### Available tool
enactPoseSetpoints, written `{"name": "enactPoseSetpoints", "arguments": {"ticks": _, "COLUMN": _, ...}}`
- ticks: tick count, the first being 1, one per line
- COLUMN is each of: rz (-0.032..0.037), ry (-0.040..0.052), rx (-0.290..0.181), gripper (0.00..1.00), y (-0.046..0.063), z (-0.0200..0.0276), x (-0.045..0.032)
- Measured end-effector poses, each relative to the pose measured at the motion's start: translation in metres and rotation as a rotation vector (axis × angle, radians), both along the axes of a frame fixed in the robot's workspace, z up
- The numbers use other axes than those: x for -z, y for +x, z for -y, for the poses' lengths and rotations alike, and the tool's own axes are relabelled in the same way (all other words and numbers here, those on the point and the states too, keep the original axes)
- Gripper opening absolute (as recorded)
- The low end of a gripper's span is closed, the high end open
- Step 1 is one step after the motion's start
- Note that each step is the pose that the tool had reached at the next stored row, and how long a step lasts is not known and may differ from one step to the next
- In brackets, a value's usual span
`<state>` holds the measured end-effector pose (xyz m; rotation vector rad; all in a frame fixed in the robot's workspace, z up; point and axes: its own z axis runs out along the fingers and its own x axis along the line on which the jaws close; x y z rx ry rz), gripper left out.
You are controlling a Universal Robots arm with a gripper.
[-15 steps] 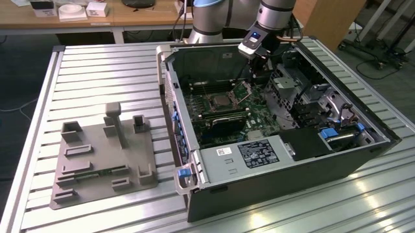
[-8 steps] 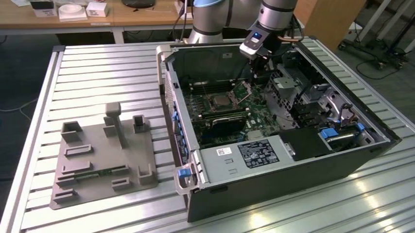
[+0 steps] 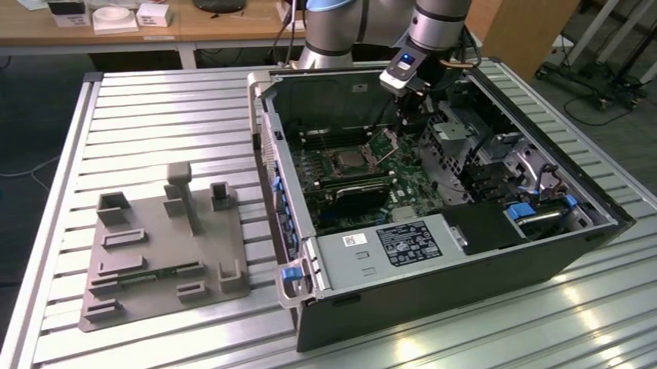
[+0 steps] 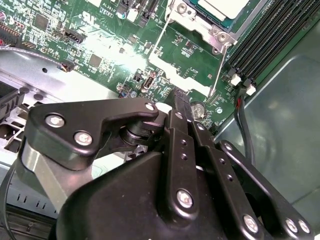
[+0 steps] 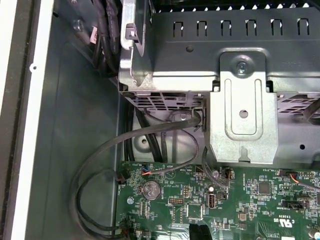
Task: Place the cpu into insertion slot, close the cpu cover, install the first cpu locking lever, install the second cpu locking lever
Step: 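Close the cpu cover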
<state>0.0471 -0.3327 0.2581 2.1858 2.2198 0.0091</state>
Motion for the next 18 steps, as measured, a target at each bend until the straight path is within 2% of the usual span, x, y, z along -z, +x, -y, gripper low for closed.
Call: {"name": "enactPoseSetpoints", "arguments": {"ticks": 18, "rz": 0.0, "ry": 0.0, "rx": 0.0, "gripper": 0.1, "y": 0.0002, "z": 0.0, "x": 0.0049}}
